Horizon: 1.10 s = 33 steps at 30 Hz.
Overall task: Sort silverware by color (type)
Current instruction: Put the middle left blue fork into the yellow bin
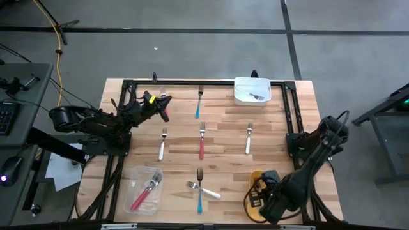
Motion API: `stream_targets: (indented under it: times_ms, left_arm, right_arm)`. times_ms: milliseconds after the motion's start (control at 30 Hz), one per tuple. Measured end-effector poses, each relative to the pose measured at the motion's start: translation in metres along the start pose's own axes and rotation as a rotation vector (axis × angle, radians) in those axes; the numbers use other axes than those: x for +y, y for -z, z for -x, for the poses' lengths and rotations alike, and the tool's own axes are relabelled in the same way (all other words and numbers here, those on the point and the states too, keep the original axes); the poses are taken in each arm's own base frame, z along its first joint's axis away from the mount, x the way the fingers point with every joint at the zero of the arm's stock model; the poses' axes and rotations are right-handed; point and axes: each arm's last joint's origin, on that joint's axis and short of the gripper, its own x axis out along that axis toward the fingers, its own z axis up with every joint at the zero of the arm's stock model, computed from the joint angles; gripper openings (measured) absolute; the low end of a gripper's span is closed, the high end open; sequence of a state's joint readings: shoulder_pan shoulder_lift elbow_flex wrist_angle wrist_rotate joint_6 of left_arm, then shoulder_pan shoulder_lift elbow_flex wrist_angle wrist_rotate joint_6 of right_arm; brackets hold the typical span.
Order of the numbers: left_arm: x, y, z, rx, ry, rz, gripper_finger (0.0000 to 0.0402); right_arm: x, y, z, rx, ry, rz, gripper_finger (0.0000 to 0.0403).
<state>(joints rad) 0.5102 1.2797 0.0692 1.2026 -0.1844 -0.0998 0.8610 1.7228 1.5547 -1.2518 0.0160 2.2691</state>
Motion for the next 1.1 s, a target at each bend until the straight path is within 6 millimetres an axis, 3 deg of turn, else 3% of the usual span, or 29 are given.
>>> stream_targets:
  times_ms: [367,833,967,1100]
  left_arm:
    - [-0.001,0.0,0.0,0.003,0.022,0.0,0.0]
    - [-0.001,0.0,0.0,0.002,0.022,0.001,0.0]
    - [-0.001,0.0,0.0,0.003,0.022,-0.001,0.0]
    - [-0.001,0.0,0.0,0.003,0.022,-0.005,0.0]
  right_arm:
    - [0.008,0.007,-0.036,-0.1,0.081,0.044,0.0003]
    - [0.012,0.007,-0.058,-0.12,0.185,0.047,0.0021]
    - [0.017,0.001,-0.059,-0.082,0.215,0.099,0.0048]
    - [0.021,-0.01,-0.057,-0.02,0.296,0.163,0.0102]
